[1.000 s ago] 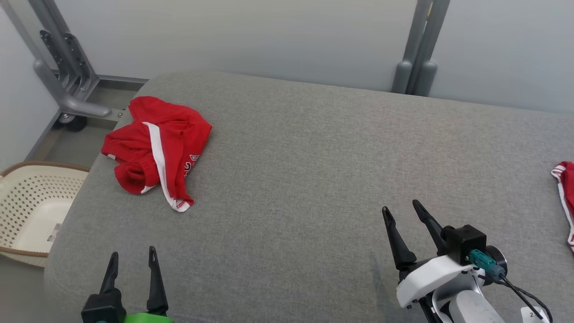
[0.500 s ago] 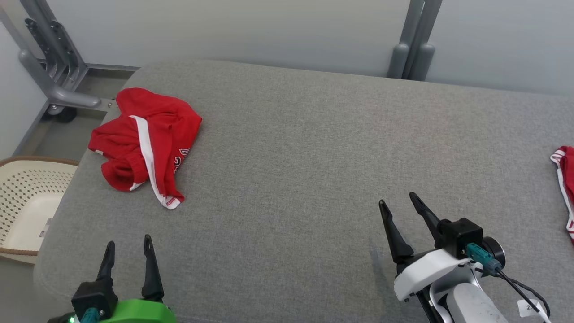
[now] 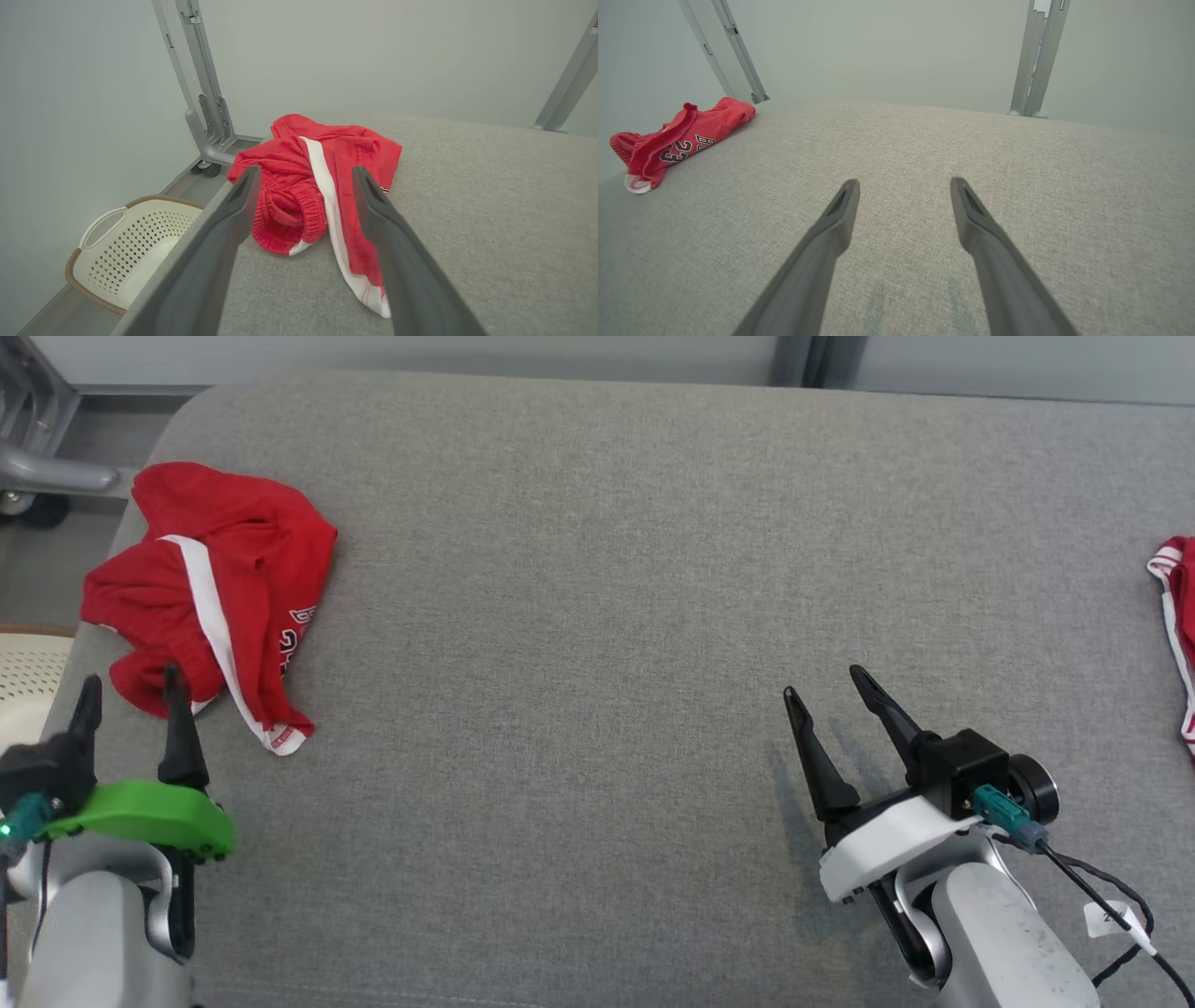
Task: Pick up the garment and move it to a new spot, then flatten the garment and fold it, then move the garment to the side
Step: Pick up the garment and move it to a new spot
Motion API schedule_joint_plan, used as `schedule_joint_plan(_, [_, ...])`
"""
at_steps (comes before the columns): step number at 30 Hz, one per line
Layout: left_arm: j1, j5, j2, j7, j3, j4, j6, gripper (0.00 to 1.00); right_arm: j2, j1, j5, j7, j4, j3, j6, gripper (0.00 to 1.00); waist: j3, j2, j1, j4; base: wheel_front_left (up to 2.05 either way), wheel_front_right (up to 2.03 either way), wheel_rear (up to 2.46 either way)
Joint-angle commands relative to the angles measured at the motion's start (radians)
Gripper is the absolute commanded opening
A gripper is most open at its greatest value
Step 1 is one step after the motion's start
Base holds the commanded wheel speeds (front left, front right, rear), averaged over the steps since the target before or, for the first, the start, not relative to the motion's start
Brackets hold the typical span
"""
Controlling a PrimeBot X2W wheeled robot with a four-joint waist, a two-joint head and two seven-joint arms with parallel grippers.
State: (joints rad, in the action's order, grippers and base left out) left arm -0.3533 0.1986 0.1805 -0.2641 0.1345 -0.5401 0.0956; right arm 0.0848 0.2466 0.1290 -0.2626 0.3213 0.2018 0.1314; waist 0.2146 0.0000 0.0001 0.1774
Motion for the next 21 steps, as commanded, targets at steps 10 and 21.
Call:
schedule_joint_plan(10, [-0.24, 0.072, 0.142, 0.039, -0.082, -0.219, 0.035, 1.0, 0.019, 0.047, 0.004, -0.003, -0.018, -0.006, -0.002, 1.0, 0.121, 0.0, -0.0001, -0.074, 0.0, 0.0, 0.0])
schedule_joint_plan(21, [-0.336, 0.292, 0.24, 0.14, -0.288, -0.279, 0.035, 1.0, 0.021, 0.064, 0.006, -0.003, -0.026, -0.008, -0.002, 1.0, 0.175, 0.0, -0.0001, -0.12, 0.0, 0.0, 0.0])
